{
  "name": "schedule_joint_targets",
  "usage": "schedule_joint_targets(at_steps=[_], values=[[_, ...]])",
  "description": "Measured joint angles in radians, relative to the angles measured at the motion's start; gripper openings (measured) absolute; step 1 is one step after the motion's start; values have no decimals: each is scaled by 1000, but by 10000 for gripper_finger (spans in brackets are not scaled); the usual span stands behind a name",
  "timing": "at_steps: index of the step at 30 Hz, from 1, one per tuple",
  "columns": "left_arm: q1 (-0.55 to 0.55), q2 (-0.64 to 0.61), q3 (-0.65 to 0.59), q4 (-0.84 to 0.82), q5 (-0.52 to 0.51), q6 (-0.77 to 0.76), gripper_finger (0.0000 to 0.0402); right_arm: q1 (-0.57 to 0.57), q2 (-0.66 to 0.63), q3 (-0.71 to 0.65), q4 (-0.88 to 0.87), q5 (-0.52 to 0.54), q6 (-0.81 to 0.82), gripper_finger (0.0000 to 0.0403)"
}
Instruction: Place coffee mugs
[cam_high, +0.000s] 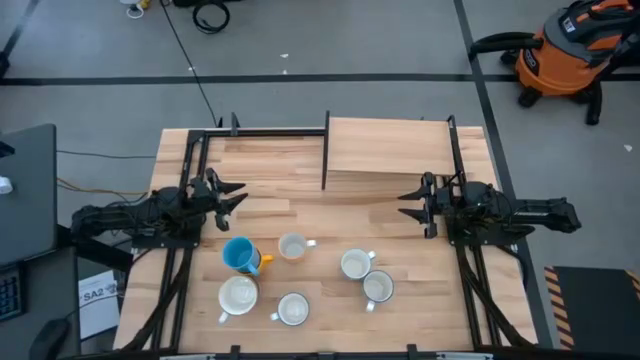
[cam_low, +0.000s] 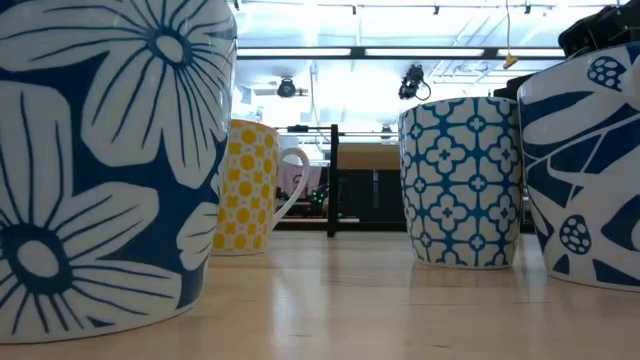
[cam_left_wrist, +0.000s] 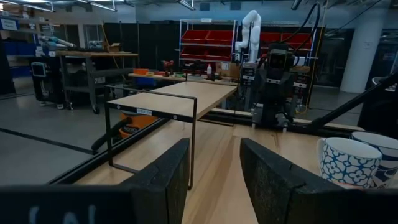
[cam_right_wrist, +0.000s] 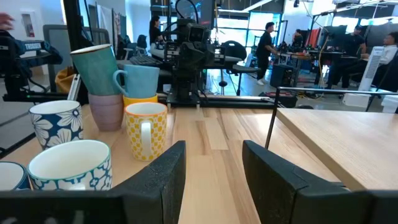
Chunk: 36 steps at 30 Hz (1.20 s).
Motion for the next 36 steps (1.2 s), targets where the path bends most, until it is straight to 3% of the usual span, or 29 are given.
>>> schedule_joint_targets(at_steps=[23,29,36], values=[[-33,0,0,0,0,0,149,0,0,0,13,0,0,165],[-69,0,0,0,0,0,149,0,0,0,160,0,16,165],[-111,0,0,0,0,0,149,0,0,0,370,0,204,165]])
